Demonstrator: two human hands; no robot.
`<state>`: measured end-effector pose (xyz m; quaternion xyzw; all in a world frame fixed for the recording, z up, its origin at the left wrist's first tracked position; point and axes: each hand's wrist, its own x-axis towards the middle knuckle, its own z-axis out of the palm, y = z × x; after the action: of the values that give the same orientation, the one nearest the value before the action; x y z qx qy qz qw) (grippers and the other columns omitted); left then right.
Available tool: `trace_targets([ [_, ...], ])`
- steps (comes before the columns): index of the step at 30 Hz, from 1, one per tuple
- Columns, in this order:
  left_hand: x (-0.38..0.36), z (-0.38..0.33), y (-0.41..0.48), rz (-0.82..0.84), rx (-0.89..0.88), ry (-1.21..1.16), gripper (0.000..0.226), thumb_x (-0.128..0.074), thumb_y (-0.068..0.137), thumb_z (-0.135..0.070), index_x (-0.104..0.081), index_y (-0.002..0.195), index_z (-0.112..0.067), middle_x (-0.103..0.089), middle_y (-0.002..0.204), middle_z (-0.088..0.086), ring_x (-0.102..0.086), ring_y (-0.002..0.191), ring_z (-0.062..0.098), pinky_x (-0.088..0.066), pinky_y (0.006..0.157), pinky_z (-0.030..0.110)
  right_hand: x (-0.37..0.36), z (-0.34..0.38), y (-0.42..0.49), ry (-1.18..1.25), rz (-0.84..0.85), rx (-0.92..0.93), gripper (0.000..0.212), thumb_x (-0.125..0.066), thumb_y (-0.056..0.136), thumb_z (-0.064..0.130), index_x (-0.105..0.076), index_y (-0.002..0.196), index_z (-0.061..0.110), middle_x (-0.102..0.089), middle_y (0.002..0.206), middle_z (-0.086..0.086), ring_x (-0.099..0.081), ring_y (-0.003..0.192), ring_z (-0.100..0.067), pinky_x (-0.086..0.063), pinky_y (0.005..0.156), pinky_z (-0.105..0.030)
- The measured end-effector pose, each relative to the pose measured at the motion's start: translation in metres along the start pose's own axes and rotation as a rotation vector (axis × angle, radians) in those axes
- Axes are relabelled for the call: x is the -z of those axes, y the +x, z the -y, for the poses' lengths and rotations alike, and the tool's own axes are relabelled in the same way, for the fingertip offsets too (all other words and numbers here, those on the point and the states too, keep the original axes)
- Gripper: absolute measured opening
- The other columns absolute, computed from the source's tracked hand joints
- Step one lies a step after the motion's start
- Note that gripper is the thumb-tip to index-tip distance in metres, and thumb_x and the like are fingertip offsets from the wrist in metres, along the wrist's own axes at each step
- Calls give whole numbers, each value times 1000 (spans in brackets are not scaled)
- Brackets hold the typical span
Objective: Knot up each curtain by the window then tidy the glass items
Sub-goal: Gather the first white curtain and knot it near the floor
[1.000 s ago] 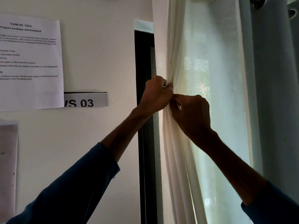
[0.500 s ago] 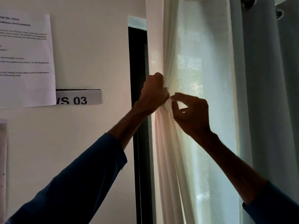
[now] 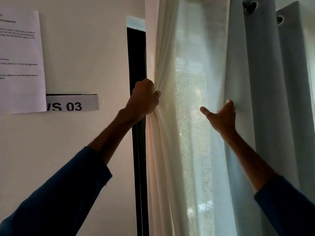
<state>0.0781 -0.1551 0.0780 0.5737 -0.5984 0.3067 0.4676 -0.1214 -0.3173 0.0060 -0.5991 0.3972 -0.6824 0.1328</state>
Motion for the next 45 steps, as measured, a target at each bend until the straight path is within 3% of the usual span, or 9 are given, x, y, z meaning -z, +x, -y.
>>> trace_targets([
  [7,3,-1,-2,-3,-23,43,50,-60,95,-13,-25,60,-12,-32,64,1,-34,54,10,-33,44,22,-12,-4,-3,87,-8,-14,86,-78,77,55,-46,140,5,-65,121,-13,-62,112,-28,-50,101,-41],
  [10,0,4,-2,-14,-25,49,49,-59,95,-11,-24,60,-12,-31,64,-1,-34,55,10,-36,51,26,-16,1,-10,-76,-152,231,39,-64,85,48,-60,96,11,-55,82,-1,-56,80,-23,-54,82,-38],
  [13,-3,4,-5,-17,-25,112,44,-54,99,-14,-29,64,-11,-35,67,-2,-45,63,14,-45,61,29,-20,19,-27,-313,-226,494,14,-59,93,17,-69,86,12,-61,69,-6,-60,73,-30,-51,69,-35],
  [18,-5,-2,-3,53,-21,138,35,-50,99,-15,-36,68,-9,-42,75,3,-55,72,25,-45,60,33,-39,75,-64,-446,-204,689,15,-56,75,1,-62,72,15,-53,54,-8,-48,56,-29,-11,50,-25],
  [22,6,2,3,84,-28,264,7,-51,95,-9,-54,95,-3,-40,72,2,-52,79,29,-39,64,31,-51,117,-88,-268,-156,794,16,-57,69,10,-70,78,13,-56,58,-12,-56,54,-32,-24,52,-25],
  [26,23,27,8,46,-184,304,33,-46,87,-25,-55,75,4,-51,73,18,-55,68,34,-30,60,29,-60,127,-107,-289,-137,878,22,-76,57,2,-73,77,9,-55,52,-12,-57,48,-33,-38,44,-25],
  [33,12,16,5,95,-52,104,45,-59,97,-24,-38,60,-11,-37,67,-6,-38,58,5,-27,52,19,-54,85,-91,-384,-160,785,18,-59,79,12,-75,86,17,-65,62,-10,-62,60,-33,-36,52,-28],
  [39,-9,-10,-3,77,-107,29,43,-55,99,-19,-39,60,-14,-43,62,-3,-44,55,5,-35,44,8,-33,68,-89,-452,-172,779,12,-63,86,12,-71,78,16,-63,57,-7,-57,54,-30,-29,49,-26],
  [45,-21,-15,-6,52,-121,34,43,-55,99,-22,-34,61,-18,-42,61,-3,-44,53,6,-32,46,19,-23,64,-89,-364,-169,769,17,-60,90,21,-76,85,18,-67,63,-9,-61,59,-32,-29,54,-26],
])
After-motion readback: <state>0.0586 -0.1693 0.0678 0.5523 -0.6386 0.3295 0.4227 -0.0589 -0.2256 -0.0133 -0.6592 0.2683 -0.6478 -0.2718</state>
